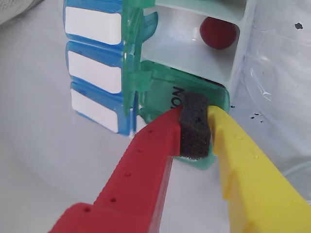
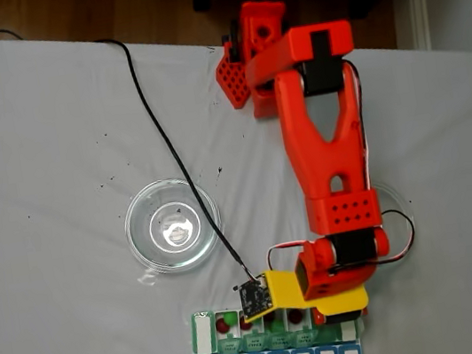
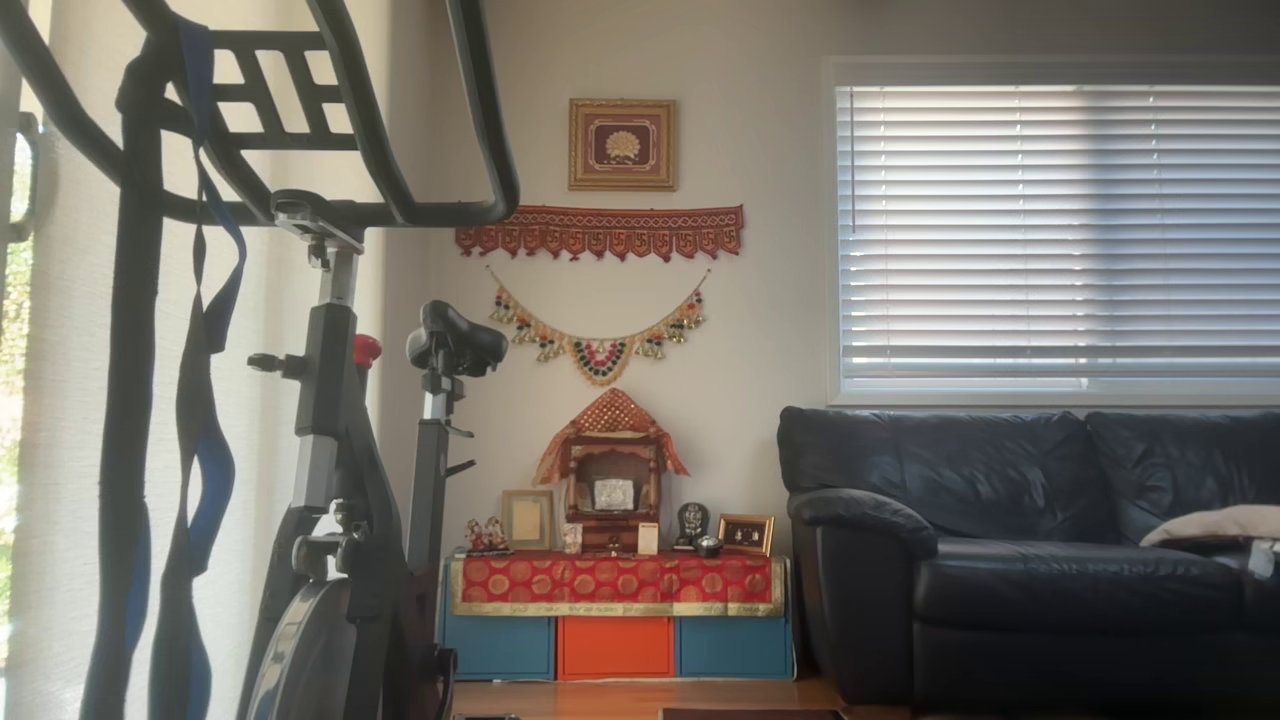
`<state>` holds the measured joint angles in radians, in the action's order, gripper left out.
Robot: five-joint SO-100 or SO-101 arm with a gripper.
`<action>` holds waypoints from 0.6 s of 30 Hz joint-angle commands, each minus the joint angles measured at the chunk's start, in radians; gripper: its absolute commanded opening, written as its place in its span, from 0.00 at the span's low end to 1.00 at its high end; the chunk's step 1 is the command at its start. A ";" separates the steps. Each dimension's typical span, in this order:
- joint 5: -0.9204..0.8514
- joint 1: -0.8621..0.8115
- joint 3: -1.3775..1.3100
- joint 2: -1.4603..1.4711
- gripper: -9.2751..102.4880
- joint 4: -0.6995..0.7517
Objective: Sort medicines into box.
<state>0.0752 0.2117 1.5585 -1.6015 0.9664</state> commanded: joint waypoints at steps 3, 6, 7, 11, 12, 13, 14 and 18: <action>0.005 0.008 -0.049 0.011 0.09 0.038; 0.002 0.011 -0.048 0.018 0.09 0.048; 0.002 0.011 -0.049 0.012 0.09 0.046; 0.021 -0.015 -0.055 -0.071 0.09 0.012; 0.029 -0.023 -0.052 -0.098 0.09 -0.003; 0.034 -0.031 -0.041 -0.129 0.09 -0.023; 0.040 -0.038 -0.018 -0.166 0.09 -0.060; 0.072 -0.067 0.140 -0.324 0.09 -0.310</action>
<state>0.1335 0.1641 1.6659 -1.7273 0.7931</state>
